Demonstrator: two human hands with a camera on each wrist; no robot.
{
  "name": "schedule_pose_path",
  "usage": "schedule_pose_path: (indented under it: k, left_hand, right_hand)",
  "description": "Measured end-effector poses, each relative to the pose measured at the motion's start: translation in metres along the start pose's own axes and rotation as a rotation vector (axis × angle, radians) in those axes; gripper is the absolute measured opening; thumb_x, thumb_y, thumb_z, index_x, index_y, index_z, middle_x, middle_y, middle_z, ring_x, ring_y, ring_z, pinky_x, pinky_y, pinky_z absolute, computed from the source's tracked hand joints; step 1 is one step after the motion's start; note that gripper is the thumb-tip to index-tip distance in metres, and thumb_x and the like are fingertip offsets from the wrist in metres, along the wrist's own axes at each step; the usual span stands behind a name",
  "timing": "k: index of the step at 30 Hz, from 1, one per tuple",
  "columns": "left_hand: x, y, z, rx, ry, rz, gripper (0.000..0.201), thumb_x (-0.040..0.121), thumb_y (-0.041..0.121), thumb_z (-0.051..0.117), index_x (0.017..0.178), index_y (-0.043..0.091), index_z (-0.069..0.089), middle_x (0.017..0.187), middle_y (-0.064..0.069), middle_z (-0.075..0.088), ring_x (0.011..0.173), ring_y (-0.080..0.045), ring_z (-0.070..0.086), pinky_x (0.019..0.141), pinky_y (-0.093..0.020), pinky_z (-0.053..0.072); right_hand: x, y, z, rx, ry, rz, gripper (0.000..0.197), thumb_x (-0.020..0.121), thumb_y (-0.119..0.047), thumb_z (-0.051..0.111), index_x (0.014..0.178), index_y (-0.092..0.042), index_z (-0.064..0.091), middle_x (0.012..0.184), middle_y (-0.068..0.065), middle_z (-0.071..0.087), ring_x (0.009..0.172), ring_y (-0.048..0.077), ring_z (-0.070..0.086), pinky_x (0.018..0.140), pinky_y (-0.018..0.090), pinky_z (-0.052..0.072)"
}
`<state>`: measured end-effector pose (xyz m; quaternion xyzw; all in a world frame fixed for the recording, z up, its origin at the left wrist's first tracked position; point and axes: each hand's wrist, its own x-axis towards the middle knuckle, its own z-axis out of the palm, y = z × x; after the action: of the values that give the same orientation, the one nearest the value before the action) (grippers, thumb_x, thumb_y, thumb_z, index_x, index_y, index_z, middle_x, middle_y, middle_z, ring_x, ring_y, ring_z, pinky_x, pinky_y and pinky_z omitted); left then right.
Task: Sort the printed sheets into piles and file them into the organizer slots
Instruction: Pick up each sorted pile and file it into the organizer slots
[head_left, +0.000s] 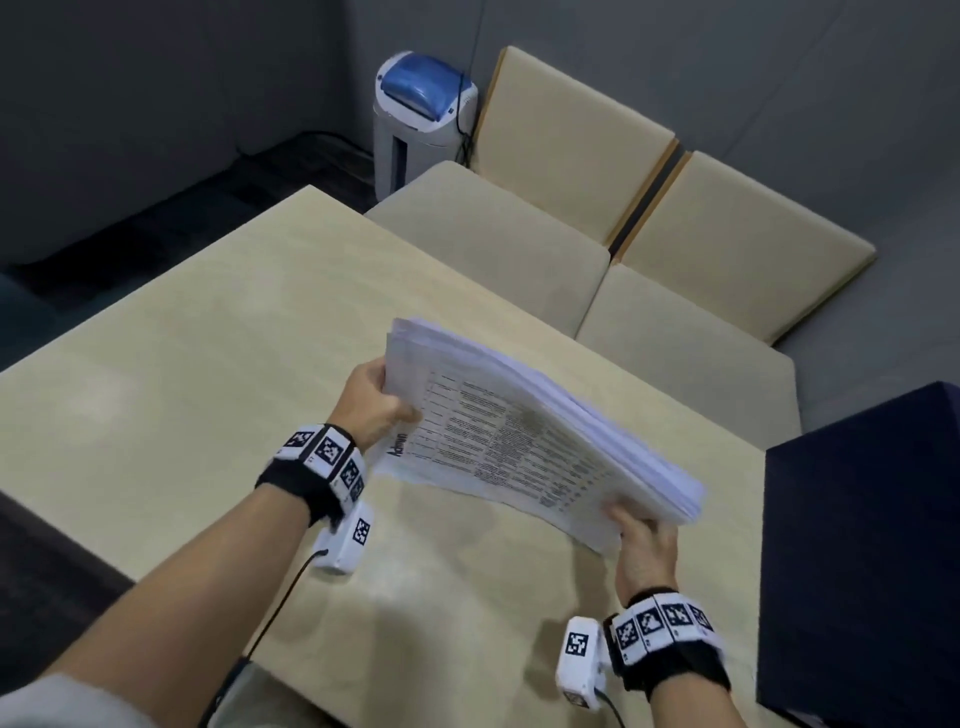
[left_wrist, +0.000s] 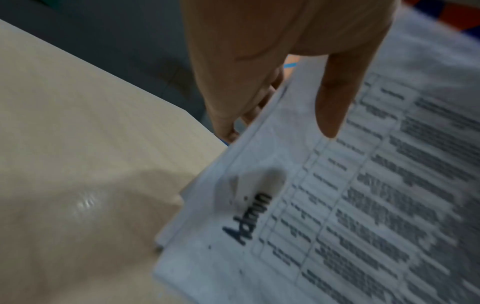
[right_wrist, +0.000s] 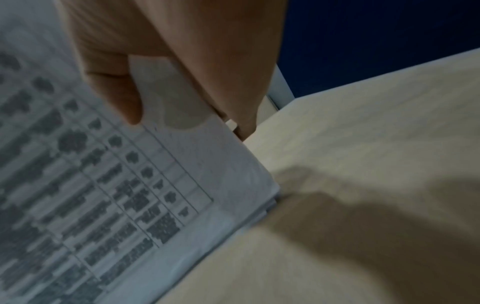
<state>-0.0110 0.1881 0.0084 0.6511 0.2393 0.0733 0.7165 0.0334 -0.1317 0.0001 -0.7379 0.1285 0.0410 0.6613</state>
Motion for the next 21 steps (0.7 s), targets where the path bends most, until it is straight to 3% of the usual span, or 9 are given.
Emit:
schedule_pose_path:
  k: [2,4,7,9,13,15,16,19,21]
  left_hand:
    - [0.0,0.001,0.003,-0.01,0.01,0.0,0.033,0.056,-0.014,0.066,0.084,0.002,0.067,0.083,-0.008,0.073,0.075,-0.024,0.07,0.064,-0.04,0.058]
    - [0.002,0.008,0.002,0.002,0.001,0.037,0.027,0.054,-0.014,0.064,0.077,0.001,0.066,0.072,-0.002,0.071,0.069,-0.019,0.068,0.063,-0.037,0.055]
    - [0.003,0.022,0.002,-0.036,0.032,0.101,0.048,0.061,-0.03,0.06,0.085,0.011,0.066,0.076,0.005,0.072,0.073,-0.009,0.069,0.06,-0.025,0.054]
    - [0.005,0.023,0.007,-0.046,0.04,0.115,0.055,0.061,-0.031,0.06,0.091,0.015,0.063,0.086,0.003,0.071,0.081,-0.011,0.07,0.062,-0.023,0.055]
    - [0.002,0.014,0.022,-0.04,0.026,0.092,0.04,0.067,-0.024,0.065,0.088,0.01,0.07,0.092,-0.006,0.075,0.091,-0.025,0.072,0.074,-0.033,0.059]
    - [0.001,0.016,0.026,-0.076,0.069,0.121,0.037,0.069,-0.023,0.066,0.091,0.006,0.072,0.091,-0.005,0.076,0.09,-0.023,0.073,0.073,-0.032,0.059]
    - [0.0,0.017,0.026,-0.09,0.081,0.138,0.036,0.07,-0.021,0.068,0.094,0.005,0.072,0.092,-0.005,0.076,0.09,-0.022,0.073,0.072,-0.031,0.058]
    - [0.001,0.02,0.018,-0.095,0.07,0.222,0.047,0.068,-0.005,0.078,0.11,0.008,0.061,0.103,-0.006,0.072,0.095,-0.015,0.07,0.074,-0.026,0.056]
    - [0.003,0.024,0.014,-0.076,0.047,0.291,0.055,0.067,0.021,0.083,0.114,0.01,0.057,0.106,-0.005,0.068,0.096,-0.013,0.067,0.075,-0.022,0.055]
  right_hand:
    - [0.002,0.001,0.0,0.001,0.059,0.022,0.03,0.072,0.005,0.071,0.095,-0.015,0.072,0.092,0.001,0.072,0.099,0.026,0.064,0.081,0.032,0.05]
    - [-0.001,-0.011,-0.004,-0.001,0.068,-0.032,0.032,0.076,0.009,0.066,0.105,-0.005,0.069,0.1,0.008,0.068,0.098,0.026,0.06,0.074,0.026,0.047]
    - [-0.003,-0.024,-0.008,0.014,-0.017,-0.138,0.035,0.083,0.008,0.062,0.107,-0.017,0.067,0.102,-0.002,0.068,0.09,0.007,0.064,0.071,0.017,0.05]
    - [0.001,-0.018,-0.007,0.006,-0.051,-0.123,0.033,0.086,0.008,0.062,0.101,-0.021,0.065,0.1,-0.003,0.066,0.084,-0.001,0.064,0.072,0.012,0.05]
    - [0.009,-0.01,0.0,-0.053,-0.028,-0.026,0.024,0.082,0.006,0.068,0.091,-0.016,0.068,0.093,0.003,0.068,0.092,0.022,0.061,0.079,0.03,0.046]
    - [0.012,-0.013,-0.002,-0.05,-0.018,-0.055,0.022,0.081,0.006,0.068,0.088,-0.015,0.07,0.088,0.002,0.071,0.086,0.015,0.065,0.08,0.028,0.049]
    - [0.013,-0.016,-0.004,-0.046,-0.026,-0.068,0.022,0.081,0.005,0.069,0.095,-0.012,0.071,0.092,0.003,0.072,0.084,0.009,0.067,0.082,0.026,0.049]
    - [0.015,-0.011,-0.011,-0.035,-0.08,-0.112,0.046,0.077,-0.005,0.076,0.121,-0.011,0.064,0.107,0.002,0.073,0.094,0.003,0.068,0.081,0.02,0.049]
    - [0.017,-0.004,-0.012,-0.051,-0.106,-0.111,0.053,0.074,-0.003,0.077,0.124,-0.009,0.062,0.11,0.004,0.072,0.098,0.006,0.068,0.076,0.014,0.051]
